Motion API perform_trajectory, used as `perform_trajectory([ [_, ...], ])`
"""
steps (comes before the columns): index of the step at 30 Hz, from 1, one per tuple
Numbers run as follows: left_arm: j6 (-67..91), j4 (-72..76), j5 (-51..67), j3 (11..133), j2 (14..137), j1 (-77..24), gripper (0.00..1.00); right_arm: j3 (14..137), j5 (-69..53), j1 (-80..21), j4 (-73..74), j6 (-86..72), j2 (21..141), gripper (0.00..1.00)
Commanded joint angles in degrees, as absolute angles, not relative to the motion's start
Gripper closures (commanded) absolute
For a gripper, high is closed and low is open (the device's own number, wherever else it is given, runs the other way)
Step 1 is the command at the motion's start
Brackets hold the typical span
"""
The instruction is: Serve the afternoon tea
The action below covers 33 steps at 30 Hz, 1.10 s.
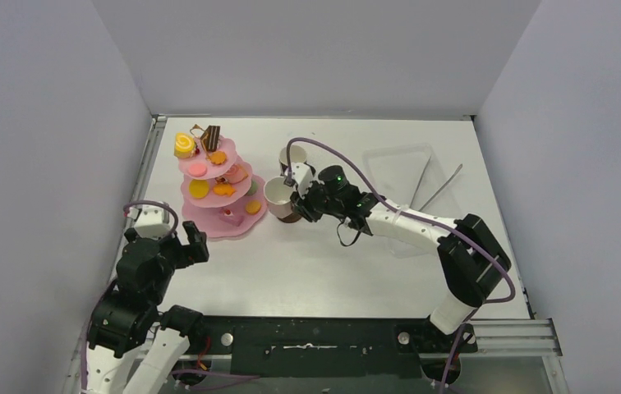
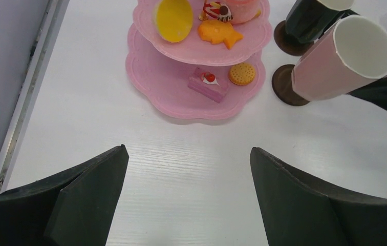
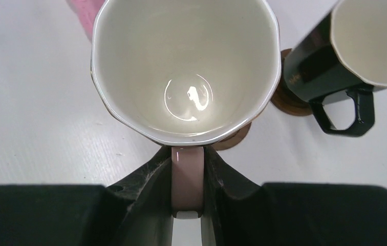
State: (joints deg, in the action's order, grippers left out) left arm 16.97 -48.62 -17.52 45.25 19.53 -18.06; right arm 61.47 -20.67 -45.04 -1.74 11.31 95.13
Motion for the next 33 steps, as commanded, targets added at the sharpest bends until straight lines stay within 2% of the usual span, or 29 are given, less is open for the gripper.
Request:
perform_trajectory([
  [1, 14.66, -42.81, -13.61, 44.9, 22.17, -18.28, 0.12, 62.31, -17.04, -43.07, -10.92, 7.43, 92.5, 1.0],
  [5, 14.33, -43.34, -12.4, 45.58, 24.92, -18.28, 0.03, 62.06, -16.23, -41.73, -13.97, 5.33, 94.76, 1.0],
  [33, 12.98, -42.72, -10.9, 45.0, 24.7, -18.19, 0.03, 60.19, -16.83, -40.78, -19.48, 3.43, 102.05, 1.0],
])
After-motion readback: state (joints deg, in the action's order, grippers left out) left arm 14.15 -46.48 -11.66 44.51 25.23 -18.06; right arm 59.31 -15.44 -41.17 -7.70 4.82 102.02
